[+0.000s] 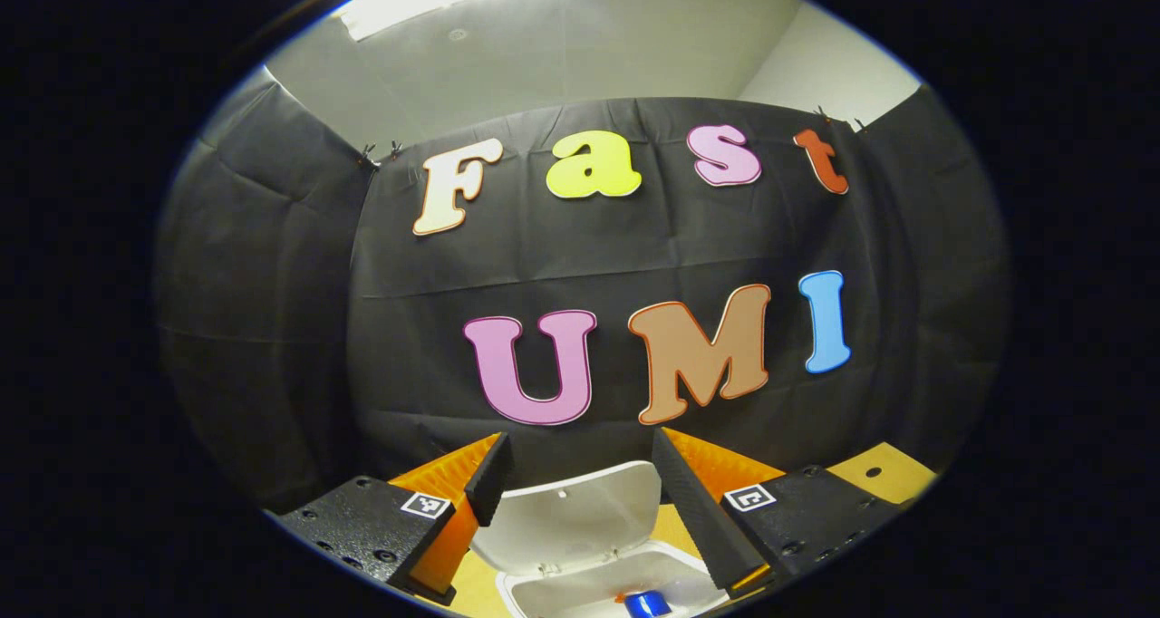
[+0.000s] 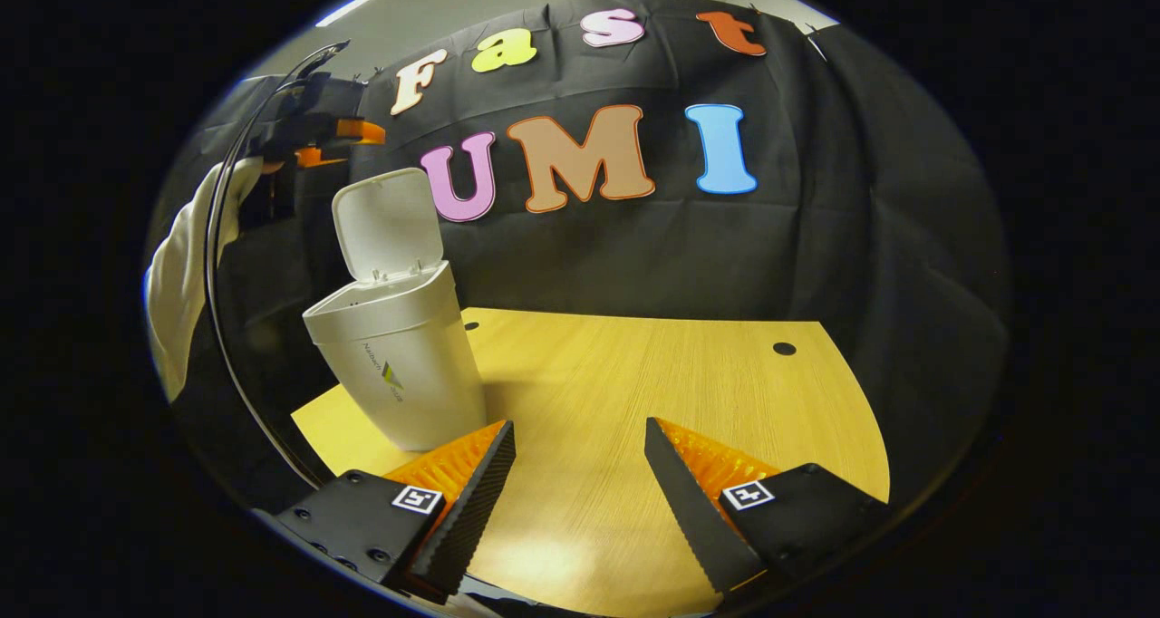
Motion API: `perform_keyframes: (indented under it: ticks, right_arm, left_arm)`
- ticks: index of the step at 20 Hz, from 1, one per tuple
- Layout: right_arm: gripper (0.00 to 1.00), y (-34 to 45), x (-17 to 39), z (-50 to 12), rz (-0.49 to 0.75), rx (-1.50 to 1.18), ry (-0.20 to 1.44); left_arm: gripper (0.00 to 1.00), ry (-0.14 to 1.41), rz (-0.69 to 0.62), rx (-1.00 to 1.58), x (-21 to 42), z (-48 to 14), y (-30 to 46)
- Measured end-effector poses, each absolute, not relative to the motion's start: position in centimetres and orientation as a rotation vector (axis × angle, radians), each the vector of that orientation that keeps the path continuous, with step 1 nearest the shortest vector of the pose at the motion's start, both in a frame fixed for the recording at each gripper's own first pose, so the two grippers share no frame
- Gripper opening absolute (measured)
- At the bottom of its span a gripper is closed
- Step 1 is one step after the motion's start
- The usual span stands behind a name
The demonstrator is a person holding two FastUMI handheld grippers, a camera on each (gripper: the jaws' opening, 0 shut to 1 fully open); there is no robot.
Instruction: Press the lid of the desktop garbage bin to open it, pick up the crumpled paper on the desktop and throw it into the bin, then pick up the pop can on the desktop and drop it into the bin, and finally close the garbage bin lid.
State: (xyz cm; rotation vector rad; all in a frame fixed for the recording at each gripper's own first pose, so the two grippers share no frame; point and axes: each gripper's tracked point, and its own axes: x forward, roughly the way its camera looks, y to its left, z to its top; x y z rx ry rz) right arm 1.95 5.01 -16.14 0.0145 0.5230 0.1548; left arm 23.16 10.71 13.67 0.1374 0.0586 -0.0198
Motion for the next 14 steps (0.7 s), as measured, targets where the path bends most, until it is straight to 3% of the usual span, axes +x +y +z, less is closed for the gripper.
perform_keyframes:
  ticks: [9, 10, 11, 14]
  right_arm:
    - [0.96, 2.7, 1.3, -16.8, 0.101, 0.024, 0.543]
    - [0.96, 2.5, 1.1, -16.8, 0.095, 0.026, 0.547]
    - [0.96, 2.3, 1.0, -17.1, 0.09, 0.028, 0.552]
    - [0.96, 1.9, 0.6, -17.3, 0.08, 0.021, 0.562]
  left_arm:
    - [0.94, 0.225, 0.109, 0.101, 28.7, 8.5, 15.0]
    - [0.99, 0.24, 0.113, 0.086, 28.8, 8.0, 15.2]
    - [0.94, 0.253, 0.116, 0.068, 28.8, 7.4, 15.4]
    - [0.94, 0.266, 0.114, 0.017, 28.4, 6.2, 15.3]
